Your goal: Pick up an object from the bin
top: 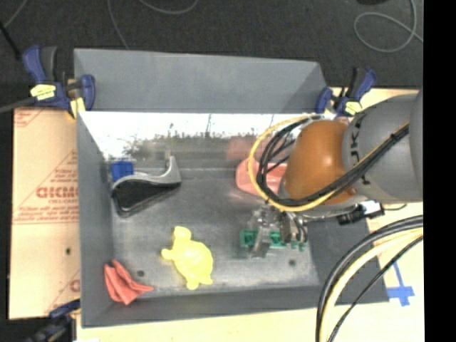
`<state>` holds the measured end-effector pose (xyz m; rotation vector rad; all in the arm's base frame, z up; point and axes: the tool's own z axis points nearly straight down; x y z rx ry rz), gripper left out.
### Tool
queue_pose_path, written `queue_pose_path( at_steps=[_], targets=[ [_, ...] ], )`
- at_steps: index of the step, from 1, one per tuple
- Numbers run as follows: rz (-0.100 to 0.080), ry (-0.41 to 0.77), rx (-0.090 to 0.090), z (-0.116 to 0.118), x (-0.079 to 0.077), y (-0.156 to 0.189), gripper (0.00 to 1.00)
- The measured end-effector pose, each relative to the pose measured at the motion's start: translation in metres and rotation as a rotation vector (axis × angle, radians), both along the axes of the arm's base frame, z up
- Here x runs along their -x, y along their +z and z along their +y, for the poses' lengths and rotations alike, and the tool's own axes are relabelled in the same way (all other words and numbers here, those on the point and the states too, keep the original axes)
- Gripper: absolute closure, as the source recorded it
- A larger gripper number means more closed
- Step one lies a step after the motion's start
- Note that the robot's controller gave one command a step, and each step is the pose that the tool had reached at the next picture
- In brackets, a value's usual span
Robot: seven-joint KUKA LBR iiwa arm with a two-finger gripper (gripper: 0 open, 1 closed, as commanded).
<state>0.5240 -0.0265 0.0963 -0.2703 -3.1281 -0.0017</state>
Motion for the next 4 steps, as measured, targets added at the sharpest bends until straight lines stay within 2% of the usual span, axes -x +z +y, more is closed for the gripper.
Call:
queue_pose_path(
  at_steps=[2,4],
  targets=[
    [-0.012,0.001,0.000,0.000,-0.003,0.041,1.00],
    [-0.013,0.001,0.000,-0.001,-0.003,0.057,1.00]
  ],
)
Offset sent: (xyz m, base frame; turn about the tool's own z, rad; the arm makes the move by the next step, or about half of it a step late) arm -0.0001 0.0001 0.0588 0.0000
